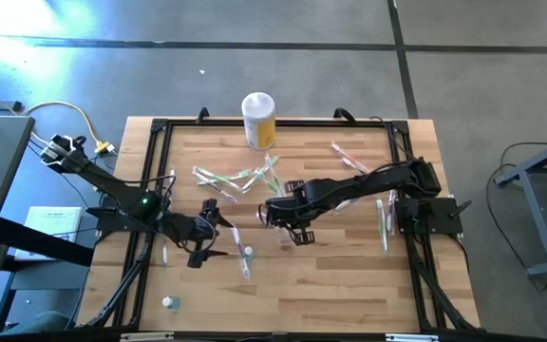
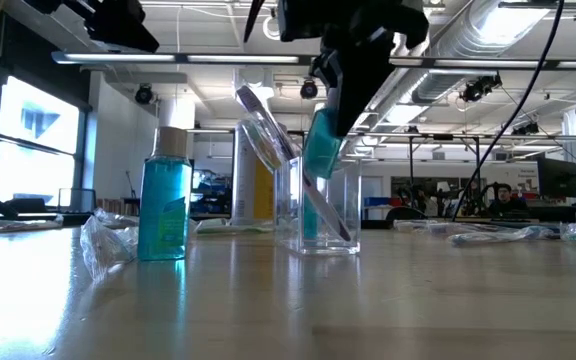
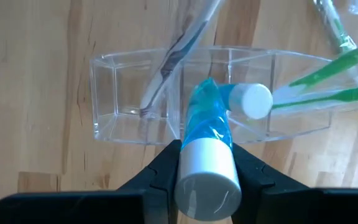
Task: Pick & Place toothbrushing station
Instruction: Put the mouthwash bottle into the transparent organizer
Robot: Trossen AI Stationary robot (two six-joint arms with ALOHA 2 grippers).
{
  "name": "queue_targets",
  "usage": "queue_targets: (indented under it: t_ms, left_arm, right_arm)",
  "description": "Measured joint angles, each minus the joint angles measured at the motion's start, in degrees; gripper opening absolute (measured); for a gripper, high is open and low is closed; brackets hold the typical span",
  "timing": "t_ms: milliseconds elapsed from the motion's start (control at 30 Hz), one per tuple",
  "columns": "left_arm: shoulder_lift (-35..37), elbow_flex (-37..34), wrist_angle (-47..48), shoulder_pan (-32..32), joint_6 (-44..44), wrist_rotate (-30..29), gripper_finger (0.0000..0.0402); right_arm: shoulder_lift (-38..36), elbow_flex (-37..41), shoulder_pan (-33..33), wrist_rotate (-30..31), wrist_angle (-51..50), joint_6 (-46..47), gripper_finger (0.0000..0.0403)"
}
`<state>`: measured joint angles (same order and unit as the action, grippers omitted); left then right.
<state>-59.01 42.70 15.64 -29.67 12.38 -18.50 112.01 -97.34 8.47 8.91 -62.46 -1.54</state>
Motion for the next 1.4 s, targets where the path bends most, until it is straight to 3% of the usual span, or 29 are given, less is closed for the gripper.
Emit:
queue_targets:
  t_ms: [1400]
  left_arm:
    - [-0.41, -0.02, 1.04, 0.00, 1.44, 0.04, 0.0355]
  right_arm:
    - [0.00, -0.07, -3.02, -6.51, -1.05, -1.71, 0.0082]
